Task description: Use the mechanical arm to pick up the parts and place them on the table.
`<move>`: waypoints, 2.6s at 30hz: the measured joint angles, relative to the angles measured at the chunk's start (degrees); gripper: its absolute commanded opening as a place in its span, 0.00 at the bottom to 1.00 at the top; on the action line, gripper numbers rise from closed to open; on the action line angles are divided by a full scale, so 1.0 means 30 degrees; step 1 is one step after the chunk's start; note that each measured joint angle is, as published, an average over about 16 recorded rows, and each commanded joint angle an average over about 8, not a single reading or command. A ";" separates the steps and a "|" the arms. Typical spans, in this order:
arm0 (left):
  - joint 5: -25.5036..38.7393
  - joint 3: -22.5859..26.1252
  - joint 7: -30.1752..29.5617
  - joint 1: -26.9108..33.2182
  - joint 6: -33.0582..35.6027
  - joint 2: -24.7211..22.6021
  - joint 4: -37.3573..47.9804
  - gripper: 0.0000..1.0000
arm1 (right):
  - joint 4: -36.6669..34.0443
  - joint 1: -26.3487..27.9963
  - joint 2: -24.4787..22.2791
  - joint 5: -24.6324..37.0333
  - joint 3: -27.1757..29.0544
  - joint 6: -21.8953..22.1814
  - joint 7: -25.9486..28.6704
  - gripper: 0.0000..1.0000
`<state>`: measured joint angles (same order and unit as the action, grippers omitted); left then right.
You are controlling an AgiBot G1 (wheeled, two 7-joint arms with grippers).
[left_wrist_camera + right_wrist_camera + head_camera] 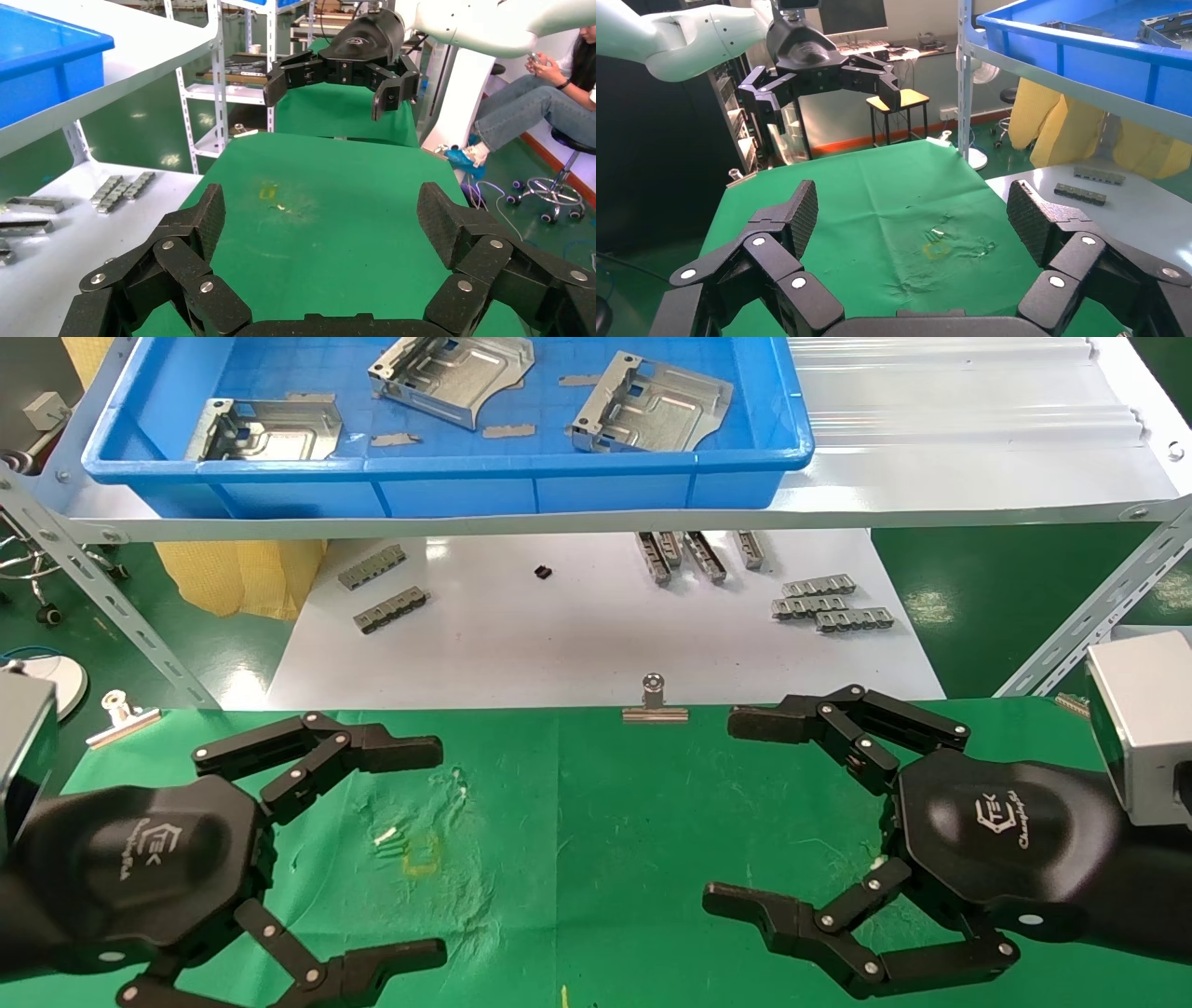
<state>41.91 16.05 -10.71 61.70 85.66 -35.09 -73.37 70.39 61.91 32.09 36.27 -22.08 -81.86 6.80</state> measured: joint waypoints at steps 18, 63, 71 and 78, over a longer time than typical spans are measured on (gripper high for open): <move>0.0000 0.0000 0.0000 0.0000 0.0000 0.0000 0.0000 1.00 | 0.0000 0.0000 0.0000 0.0000 0.0000 0.0000 0.0000 0.00; 0.4872 0.1818 0.0586 0.8846 -0.1283 -0.3950 0.6867 1.00 | 0.0000 0.0000 0.0000 -0.0001 0.0000 0.0000 0.0000 0.00; 0.8343 0.3268 0.1584 1.4061 -0.4937 -0.7855 1.4467 1.00 | 0.0000 0.0000 0.0000 -0.0001 0.0000 0.0000 0.0000 0.00; 1.0146 0.3909 0.2508 1.6615 -0.9636 -1.0717 1.9757 1.00 | 0.0000 0.0000 0.0000 -0.0001 0.0000 0.0000 0.0000 0.00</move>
<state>72.34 27.78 -3.18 111.55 56.75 -67.24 -14.10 70.39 61.91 32.09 36.27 -22.08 -81.86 6.80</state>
